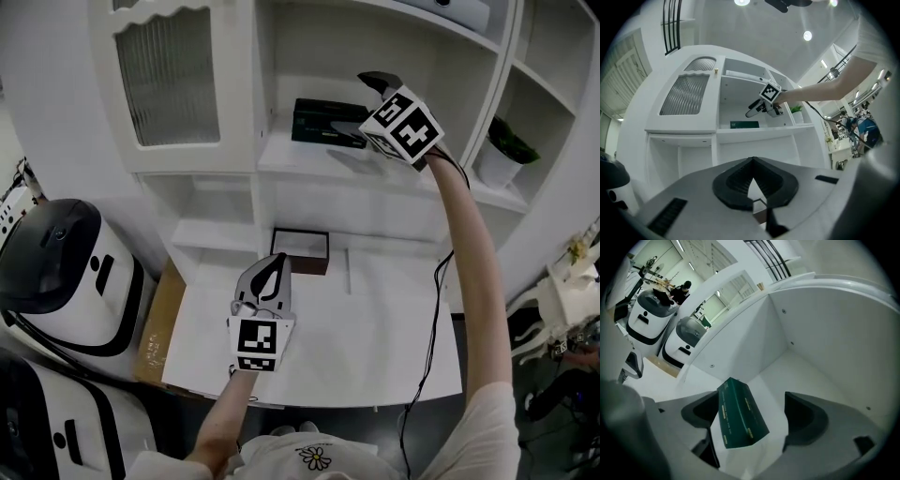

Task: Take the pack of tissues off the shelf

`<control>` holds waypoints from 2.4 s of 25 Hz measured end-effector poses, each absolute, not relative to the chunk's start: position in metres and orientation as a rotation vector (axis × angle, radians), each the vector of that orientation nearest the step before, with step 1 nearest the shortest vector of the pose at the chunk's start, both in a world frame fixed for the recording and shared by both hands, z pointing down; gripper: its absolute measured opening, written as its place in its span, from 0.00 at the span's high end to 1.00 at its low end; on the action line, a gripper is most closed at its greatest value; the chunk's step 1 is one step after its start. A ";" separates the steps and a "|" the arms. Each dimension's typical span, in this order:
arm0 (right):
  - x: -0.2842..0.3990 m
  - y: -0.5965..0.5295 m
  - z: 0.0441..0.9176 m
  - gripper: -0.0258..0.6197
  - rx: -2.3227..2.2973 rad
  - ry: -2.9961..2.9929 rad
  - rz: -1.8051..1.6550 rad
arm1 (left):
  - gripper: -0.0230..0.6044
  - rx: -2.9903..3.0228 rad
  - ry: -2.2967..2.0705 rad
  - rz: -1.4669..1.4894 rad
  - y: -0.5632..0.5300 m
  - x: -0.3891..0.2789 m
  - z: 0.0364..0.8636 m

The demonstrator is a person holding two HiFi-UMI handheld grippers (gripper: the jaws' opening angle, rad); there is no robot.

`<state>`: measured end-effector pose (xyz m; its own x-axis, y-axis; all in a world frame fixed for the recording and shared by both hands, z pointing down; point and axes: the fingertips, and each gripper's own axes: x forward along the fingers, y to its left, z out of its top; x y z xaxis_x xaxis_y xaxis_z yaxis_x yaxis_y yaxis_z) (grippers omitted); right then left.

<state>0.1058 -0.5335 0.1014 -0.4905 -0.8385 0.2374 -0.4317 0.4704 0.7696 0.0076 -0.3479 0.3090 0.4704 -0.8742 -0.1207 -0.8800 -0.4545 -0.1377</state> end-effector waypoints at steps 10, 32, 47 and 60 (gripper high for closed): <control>0.096 -0.566 0.121 0.31 0.831 -2.018 -0.765 | 0.96 -2.546 1.551 0.032 -0.368 0.000 0.315; 0.090 -0.606 0.176 0.31 0.513 -1.995 -0.306 | 0.96 -2.525 1.654 -0.006 -0.393 -0.027 0.328; 0.086 -0.617 0.183 0.31 0.495 -1.850 -0.225 | 0.96 -2.588 1.631 -0.010 -0.404 -0.019 0.337; 0.085 -0.612 0.180 0.34 0.540 -1.825 -0.325 | 0.96 -2.597 1.590 -0.022 -0.397 -0.008 0.335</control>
